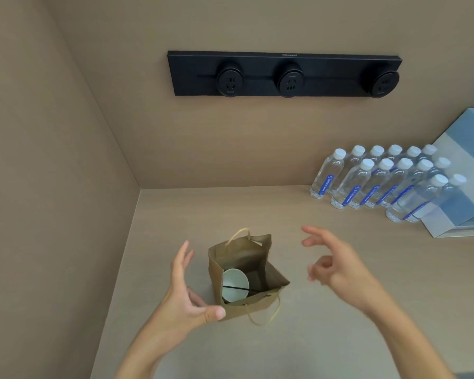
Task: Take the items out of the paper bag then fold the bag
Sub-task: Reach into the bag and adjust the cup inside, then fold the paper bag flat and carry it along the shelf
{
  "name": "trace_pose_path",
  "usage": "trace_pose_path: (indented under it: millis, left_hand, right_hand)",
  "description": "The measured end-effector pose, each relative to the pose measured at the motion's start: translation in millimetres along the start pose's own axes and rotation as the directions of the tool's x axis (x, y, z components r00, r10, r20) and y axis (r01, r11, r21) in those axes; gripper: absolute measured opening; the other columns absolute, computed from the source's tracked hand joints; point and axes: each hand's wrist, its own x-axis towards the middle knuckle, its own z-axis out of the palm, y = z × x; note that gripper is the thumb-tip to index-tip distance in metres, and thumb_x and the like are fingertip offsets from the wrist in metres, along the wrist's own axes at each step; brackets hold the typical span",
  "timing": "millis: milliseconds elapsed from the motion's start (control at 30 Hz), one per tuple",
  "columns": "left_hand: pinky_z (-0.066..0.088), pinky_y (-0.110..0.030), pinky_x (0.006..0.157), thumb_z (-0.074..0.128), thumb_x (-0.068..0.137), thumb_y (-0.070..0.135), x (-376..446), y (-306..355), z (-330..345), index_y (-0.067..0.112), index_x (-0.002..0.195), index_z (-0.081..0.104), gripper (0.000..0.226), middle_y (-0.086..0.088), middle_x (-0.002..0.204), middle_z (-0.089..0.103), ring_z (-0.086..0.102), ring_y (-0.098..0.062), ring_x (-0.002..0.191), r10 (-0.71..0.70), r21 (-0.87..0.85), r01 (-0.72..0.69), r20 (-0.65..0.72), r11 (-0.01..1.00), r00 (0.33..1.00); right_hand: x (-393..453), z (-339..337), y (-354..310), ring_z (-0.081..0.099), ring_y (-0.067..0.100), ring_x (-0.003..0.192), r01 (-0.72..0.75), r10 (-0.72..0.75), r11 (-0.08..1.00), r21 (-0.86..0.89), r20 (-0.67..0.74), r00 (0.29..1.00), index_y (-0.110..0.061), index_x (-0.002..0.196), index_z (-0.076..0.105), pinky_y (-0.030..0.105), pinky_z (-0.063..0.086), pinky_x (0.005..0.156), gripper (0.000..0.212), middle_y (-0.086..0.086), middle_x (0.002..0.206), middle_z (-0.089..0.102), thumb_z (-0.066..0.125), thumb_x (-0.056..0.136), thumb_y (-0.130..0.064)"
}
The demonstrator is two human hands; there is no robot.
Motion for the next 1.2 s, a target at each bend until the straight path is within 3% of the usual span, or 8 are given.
trace_pose_path:
  millis: [200,333,533,633,733,867,1067,1200]
  left_hand:
    - [0.049,-0.029,0.042,0.087,0.072,0.021,20.7,5.4,16.7,0.069,0.137,0.027,0.101,0.054,0.134,0.038,0.057,-0.018,0.049,0.031,-0.091,-0.024,0.078,0.996,0.996]
    - [0.062,-0.034,0.082,0.085,0.075,0.018,21.3,7.0,23.3,0.042,0.129,0.058,0.065,0.012,0.135,0.062,0.076,-0.035,0.092,0.006,-0.293,0.027,0.112,0.956,0.994]
    - [0.049,-0.027,0.105,0.079,0.077,0.049,19.5,4.4,22.9,0.021,0.125,0.066,0.058,-0.007,0.132,0.069,0.065,-0.025,0.122,0.023,-0.333,0.019,0.120,0.943,0.993]
    - [0.050,-0.026,0.102,0.057,0.087,0.060,21.3,5.0,24.7,0.011,0.118,0.071,0.061,-0.013,0.124,0.073,0.067,-0.023,0.119,-0.040,-0.428,0.066,0.069,0.901,0.997]
    - [0.060,-0.024,0.082,0.051,0.094,0.049,28.8,6.8,33.4,0.003,0.099,0.079,0.055,-0.017,0.106,0.078,0.074,-0.021,0.103,-0.163,-0.485,0.105,-0.078,0.868,0.984]
    - [0.056,-0.019,0.072,0.073,0.086,0.011,34.0,11.3,47.8,0.011,0.082,0.079,0.008,-0.002,0.087,0.077,0.071,-0.008,0.076,-0.209,-0.317,0.139,-0.197,0.938,0.958]
    - [0.058,-0.042,0.083,0.080,0.071,-0.005,37.2,-2.0,58.0,0.028,0.098,0.065,0.045,-0.009,0.099,0.071,0.069,-0.025,0.085,-0.128,-0.034,0.123,-0.268,0.992,0.955]
    - [0.055,-0.033,0.076,0.084,0.069,0.000,39.4,-16.5,59.2,0.023,0.092,0.072,0.035,-0.002,0.094,0.071,0.064,-0.015,0.077,-0.065,0.081,0.099,-0.347,0.992,0.936]
  right_hand:
    - [12.0,47.3,32.2,0.065,0.021,0.062,-0.063,-0.019,0.968,0.245,0.318,0.948,-0.071,0.138,0.017,0.030,0.055,0.059,0.106,0.030,0.126,0.054,0.062,0.077,0.004]
    - [19.5,58.3,35.8,0.071,0.029,0.065,-0.069,-0.037,0.910,0.408,0.247,0.968,-0.047,0.131,0.049,0.032,0.056,0.063,0.076,0.001,0.151,0.030,0.053,0.080,0.009]
    - [21.8,62.2,42.9,0.065,0.057,0.095,-0.215,0.038,0.539,0.814,0.232,0.972,-0.007,0.100,0.064,0.050,0.057,0.085,0.016,0.017,0.137,0.051,0.049,0.095,-0.005]
    - [23.5,68.0,37.6,0.068,0.053,0.093,-0.215,0.124,0.600,0.771,0.177,0.976,-0.005,0.087,0.060,0.056,0.055,0.089,0.025,0.015,0.123,0.064,0.053,0.101,-0.025]
    - [24.0,75.2,29.4,0.074,0.031,0.088,-0.198,0.153,0.691,0.695,0.128,0.980,-0.007,0.074,0.056,0.040,0.061,0.075,0.025,0.013,0.097,0.069,0.062,0.096,-0.020]
    - [27.7,84.0,33.3,0.065,0.020,0.108,-0.186,0.189,0.783,0.594,0.058,0.980,-0.002,0.084,0.063,0.042,0.054,0.092,0.009,0.009,0.115,0.065,0.064,0.090,0.004]
    - [22.5,93.5,51.3,0.058,0.019,0.063,-0.210,0.223,0.890,0.405,0.016,0.975,-0.022,0.115,0.062,0.026,0.048,0.059,0.042,0.008,0.073,0.061,0.065,0.085,0.008]
    - [24.7,102.3,66.5,0.052,0.015,0.061,-0.151,0.179,0.963,0.224,-0.110,0.978,-0.032,0.109,0.067,0.013,0.044,0.051,0.036,0.001,0.064,0.053,0.073,0.084,-0.006]
